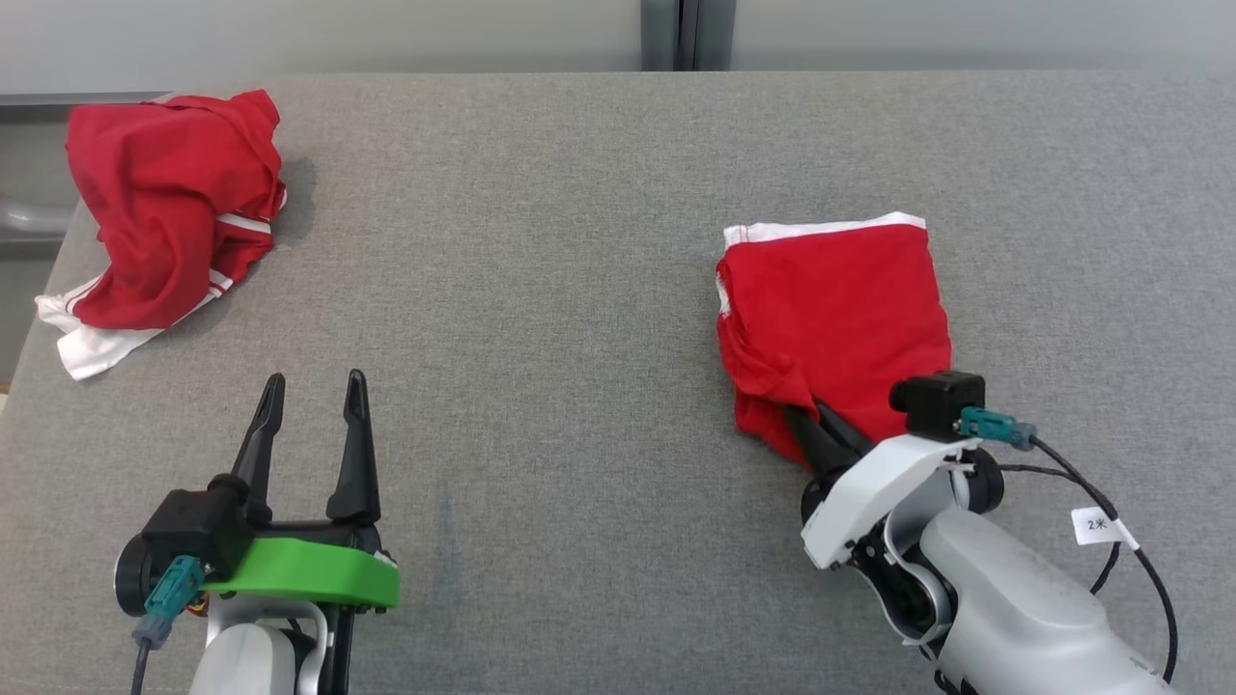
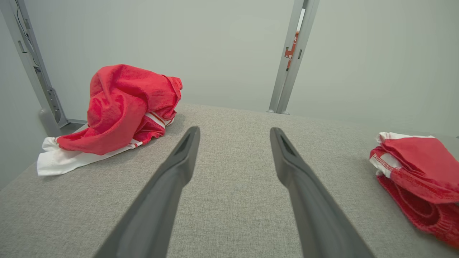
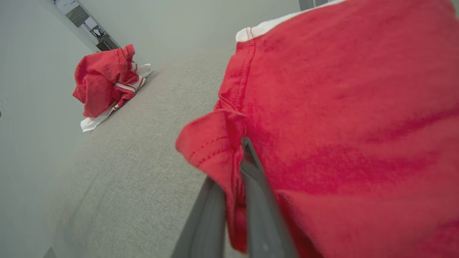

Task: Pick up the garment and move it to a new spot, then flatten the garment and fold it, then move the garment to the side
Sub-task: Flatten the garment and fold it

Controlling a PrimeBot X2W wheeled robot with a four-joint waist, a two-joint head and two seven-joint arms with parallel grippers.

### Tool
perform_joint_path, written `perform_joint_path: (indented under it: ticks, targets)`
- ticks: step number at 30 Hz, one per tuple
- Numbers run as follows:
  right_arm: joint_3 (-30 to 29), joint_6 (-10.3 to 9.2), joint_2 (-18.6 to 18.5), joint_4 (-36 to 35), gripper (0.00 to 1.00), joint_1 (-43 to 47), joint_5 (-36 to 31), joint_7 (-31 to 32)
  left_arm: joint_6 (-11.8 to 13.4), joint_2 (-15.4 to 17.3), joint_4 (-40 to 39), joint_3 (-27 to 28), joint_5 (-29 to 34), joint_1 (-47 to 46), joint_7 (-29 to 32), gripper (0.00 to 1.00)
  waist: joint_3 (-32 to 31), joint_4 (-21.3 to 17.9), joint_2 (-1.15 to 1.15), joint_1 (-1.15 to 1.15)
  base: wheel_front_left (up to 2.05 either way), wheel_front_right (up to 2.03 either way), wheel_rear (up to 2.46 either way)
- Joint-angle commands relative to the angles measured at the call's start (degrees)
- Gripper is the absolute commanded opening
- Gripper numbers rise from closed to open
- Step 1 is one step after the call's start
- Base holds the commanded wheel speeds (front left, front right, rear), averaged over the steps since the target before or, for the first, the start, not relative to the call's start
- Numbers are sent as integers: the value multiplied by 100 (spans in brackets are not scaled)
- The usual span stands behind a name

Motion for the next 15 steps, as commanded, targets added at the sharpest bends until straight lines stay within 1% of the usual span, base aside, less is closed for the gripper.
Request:
perform_joint_path:
  ticks: [1,2,3,4,7,15]
  targets:
    - [57,-7,9,18,0,95,-32,-32,-16,-2,0,29,-33,77,-1,100,7,-15,0,0,0,0,0]
    - [83,-7,8,10,39,91,-58,-33,-16,-2,3,33,-28,79,-1,100,9,-24,0,0,0,0,0]
    - [99,-7,0,25,98,86,-107,-42,-15,-4,8,38,-23,76,-1,100,9,-37,0,0,0,0,0]
    - [91,-7,-11,30,100,69,-143,-52,-16,-4,14,40,-19,71,-1,100,8,-49,0,0,0,0,0]
    - [-72,-7,-33,-65,100,18,-241,-70,-15,-6,15,38,-5,50,-1,100,-13,-91,0,0,0,0,0]
    - [-1221,-7,-165,-671,100,298,-633,-66,-15,-7,18,30,38,103,-1,100,-106,-155,0,0,0,0,0]
